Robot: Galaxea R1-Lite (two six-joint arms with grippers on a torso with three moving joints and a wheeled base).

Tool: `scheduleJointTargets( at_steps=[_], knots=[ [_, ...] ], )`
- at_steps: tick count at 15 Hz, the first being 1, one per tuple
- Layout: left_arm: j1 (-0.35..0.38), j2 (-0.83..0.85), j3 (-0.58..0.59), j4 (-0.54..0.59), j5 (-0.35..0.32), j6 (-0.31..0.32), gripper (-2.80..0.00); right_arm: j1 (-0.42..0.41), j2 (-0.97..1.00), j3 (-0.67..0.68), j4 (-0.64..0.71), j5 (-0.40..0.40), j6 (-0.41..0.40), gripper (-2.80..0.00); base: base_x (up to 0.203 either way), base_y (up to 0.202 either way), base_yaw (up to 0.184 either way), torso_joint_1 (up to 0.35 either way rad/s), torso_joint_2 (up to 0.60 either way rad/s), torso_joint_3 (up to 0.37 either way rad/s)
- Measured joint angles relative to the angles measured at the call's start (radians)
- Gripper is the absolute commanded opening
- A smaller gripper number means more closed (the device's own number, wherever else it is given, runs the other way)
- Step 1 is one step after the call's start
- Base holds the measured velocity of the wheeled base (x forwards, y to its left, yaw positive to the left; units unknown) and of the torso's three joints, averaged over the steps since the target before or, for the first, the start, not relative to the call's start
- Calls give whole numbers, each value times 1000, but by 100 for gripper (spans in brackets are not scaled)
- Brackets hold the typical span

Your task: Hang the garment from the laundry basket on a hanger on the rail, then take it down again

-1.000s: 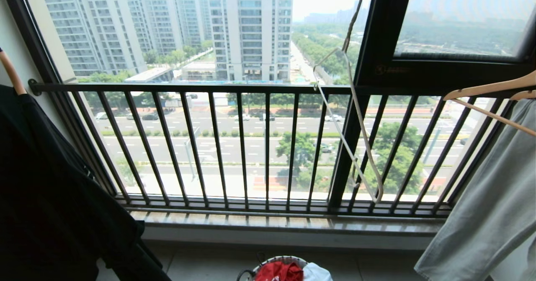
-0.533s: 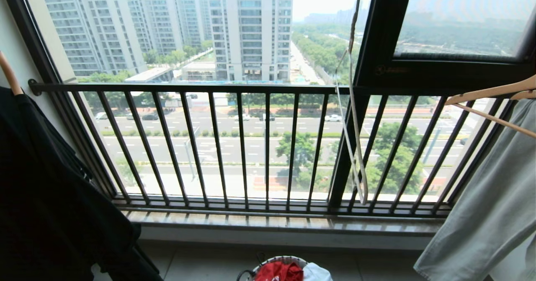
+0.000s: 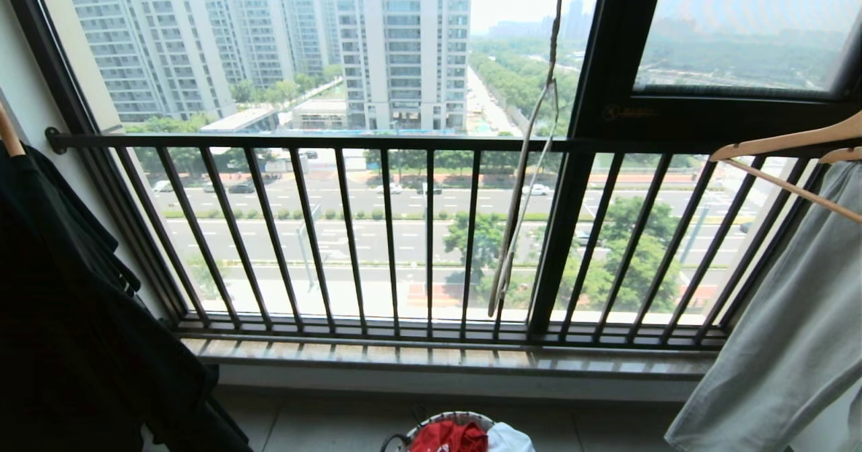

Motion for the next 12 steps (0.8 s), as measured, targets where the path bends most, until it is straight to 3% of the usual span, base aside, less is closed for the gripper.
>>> scheduleJointTargets(
  at_steps=[12],
  knots=[
    [0, 0, 0, 0, 1, 0, -280, 0, 0, 0, 0, 0, 2, -280, 0, 0, 0, 0, 0, 0]
  ],
)
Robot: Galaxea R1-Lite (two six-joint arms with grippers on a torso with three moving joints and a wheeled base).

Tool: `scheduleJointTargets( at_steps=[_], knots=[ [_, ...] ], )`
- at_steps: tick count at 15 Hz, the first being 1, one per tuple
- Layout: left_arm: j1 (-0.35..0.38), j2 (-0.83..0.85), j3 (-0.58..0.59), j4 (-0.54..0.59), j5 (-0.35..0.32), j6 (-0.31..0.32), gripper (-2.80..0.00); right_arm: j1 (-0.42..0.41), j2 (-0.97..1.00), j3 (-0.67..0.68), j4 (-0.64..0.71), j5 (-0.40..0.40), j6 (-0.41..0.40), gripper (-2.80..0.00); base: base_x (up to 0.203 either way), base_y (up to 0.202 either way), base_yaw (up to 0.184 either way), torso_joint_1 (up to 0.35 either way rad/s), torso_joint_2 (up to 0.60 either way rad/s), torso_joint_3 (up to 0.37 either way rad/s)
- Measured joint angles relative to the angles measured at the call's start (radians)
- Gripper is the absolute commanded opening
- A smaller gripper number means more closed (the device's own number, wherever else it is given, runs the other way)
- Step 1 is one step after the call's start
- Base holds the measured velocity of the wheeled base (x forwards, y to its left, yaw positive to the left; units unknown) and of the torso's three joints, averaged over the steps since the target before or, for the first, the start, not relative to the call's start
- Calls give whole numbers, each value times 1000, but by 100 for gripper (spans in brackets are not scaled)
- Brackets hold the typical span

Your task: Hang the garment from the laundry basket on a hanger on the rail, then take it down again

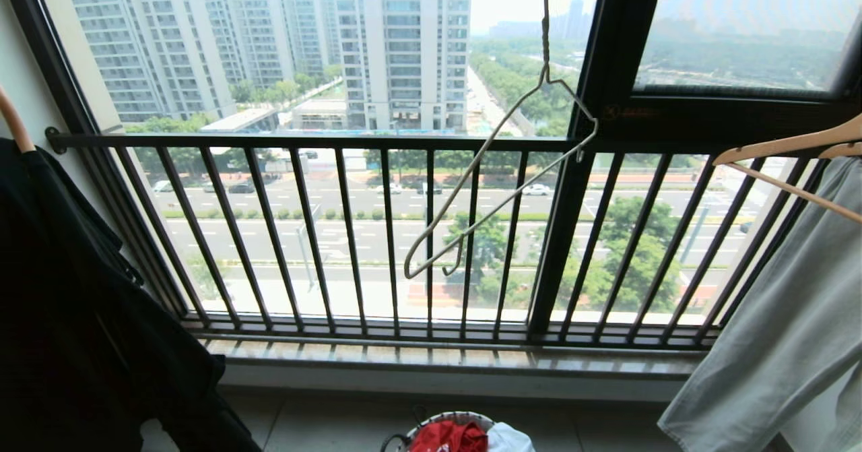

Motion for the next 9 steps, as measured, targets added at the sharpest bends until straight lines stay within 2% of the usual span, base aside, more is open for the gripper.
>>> scheduleJointTargets(
  at_steps=[9],
  knots=[
    [0, 0, 0, 0, -1, 0, -280, 0, 0, 0, 0, 0, -1, -280, 0, 0, 0, 0, 0, 0]
  ],
)
